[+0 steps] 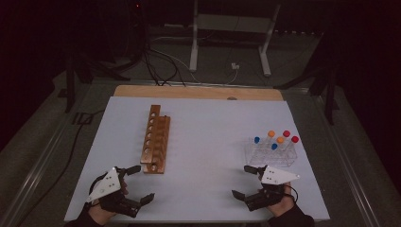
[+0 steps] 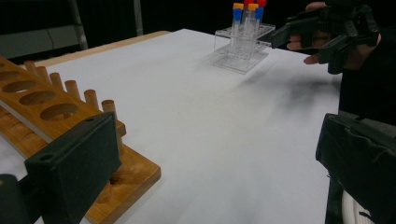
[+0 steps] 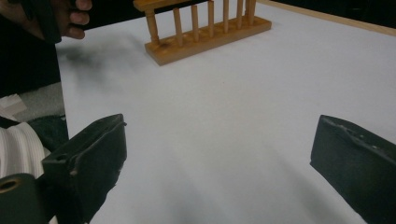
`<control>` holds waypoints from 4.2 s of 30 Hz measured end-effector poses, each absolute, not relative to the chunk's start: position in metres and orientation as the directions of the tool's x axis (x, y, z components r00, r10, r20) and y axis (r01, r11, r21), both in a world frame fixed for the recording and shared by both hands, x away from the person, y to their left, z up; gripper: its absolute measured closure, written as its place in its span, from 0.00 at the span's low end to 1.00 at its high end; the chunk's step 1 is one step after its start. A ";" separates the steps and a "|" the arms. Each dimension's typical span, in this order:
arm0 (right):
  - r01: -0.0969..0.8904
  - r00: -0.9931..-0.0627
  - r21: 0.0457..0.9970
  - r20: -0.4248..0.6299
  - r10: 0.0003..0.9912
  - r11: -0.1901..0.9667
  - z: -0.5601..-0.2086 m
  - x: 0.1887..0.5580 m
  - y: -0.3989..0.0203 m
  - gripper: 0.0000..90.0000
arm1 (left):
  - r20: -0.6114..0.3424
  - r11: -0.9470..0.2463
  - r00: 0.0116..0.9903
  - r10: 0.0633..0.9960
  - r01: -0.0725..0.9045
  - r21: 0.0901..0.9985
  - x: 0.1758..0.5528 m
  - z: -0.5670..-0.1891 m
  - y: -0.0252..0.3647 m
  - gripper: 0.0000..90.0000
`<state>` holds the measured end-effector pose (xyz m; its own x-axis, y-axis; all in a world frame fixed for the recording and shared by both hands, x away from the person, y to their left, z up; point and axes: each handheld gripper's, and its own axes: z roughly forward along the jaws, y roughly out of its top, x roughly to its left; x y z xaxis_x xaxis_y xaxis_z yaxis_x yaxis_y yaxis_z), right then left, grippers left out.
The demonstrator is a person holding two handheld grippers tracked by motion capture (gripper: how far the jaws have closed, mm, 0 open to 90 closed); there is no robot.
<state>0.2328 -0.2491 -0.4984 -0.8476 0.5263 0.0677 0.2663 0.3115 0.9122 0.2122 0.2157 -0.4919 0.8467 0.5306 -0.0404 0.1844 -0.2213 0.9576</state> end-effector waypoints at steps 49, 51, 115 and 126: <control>0.233 -0.713 0.932 -0.031 0.701 0.278 -0.430 0.236 -0.258 0.00 | -0.088 -0.163 0.844 0.529 0.202 0.966 0.213 -0.489 0.220 0.01; 0.263 -0.647 0.931 -0.025 0.762 0.254 -0.429 0.240 -0.268 0.00 | -0.089 -0.164 0.844 0.529 0.204 0.965 0.213 -0.489 0.220 0.01; 0.606 -0.227 0.786 0.027 0.973 0.120 -0.450 0.285 -0.300 0.86 | -0.094 -0.158 0.844 0.528 0.207 0.965 0.214 -0.489 0.220 0.01; 0.558 -0.272 0.817 0.017 0.962 0.143 -0.433 0.279 -0.305 0.86 | -0.095 -0.157 0.843 0.530 0.207 0.965 0.214 -0.489 0.221 0.01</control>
<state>0.2793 -0.3051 -0.4329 -0.2717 0.9622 0.0169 0.5583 0.1433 0.8172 0.2138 0.2206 -0.4892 0.8425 0.5303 -0.0945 0.2074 -0.1574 0.9655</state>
